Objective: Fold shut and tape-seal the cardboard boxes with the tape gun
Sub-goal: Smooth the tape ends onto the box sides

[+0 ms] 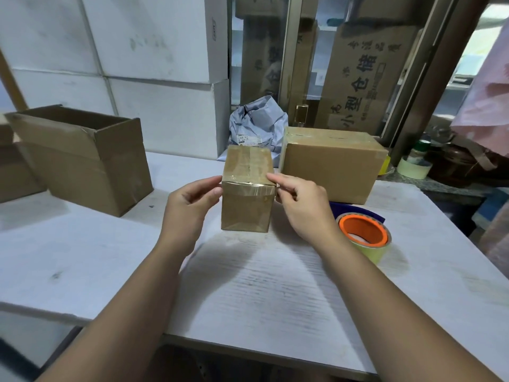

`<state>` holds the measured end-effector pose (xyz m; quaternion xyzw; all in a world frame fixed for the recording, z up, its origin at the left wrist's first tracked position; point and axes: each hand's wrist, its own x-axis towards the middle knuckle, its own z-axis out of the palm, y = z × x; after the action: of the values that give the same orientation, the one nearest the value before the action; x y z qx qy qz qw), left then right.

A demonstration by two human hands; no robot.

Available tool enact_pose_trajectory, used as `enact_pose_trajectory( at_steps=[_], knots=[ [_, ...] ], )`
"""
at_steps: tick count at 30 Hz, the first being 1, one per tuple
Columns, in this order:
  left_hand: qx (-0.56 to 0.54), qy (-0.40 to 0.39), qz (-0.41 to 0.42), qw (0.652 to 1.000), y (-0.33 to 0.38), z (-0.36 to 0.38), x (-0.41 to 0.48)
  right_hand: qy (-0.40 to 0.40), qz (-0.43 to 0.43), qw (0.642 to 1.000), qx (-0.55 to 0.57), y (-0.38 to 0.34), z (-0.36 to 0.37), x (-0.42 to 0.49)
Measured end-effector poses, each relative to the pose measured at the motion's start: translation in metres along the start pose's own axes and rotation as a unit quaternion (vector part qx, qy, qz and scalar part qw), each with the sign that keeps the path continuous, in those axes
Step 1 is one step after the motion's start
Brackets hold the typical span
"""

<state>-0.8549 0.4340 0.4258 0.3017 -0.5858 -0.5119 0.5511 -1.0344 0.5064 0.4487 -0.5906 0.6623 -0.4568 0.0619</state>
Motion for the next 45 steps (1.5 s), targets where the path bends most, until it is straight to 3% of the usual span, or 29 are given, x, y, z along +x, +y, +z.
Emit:
enact_pose_trajectory(
  at_steps=[19,45],
  knots=[
    [-0.031,-0.029,-0.005,0.999,0.001,-0.001,-0.005,0.028,-0.045,0.997,0.049,0.009,-0.001,-0.019],
    [0.049,-0.055,0.048,0.996,-0.002,0.004,-0.005,0.057,0.007,0.983,0.175,0.004,0.007,-0.020]
  ],
)
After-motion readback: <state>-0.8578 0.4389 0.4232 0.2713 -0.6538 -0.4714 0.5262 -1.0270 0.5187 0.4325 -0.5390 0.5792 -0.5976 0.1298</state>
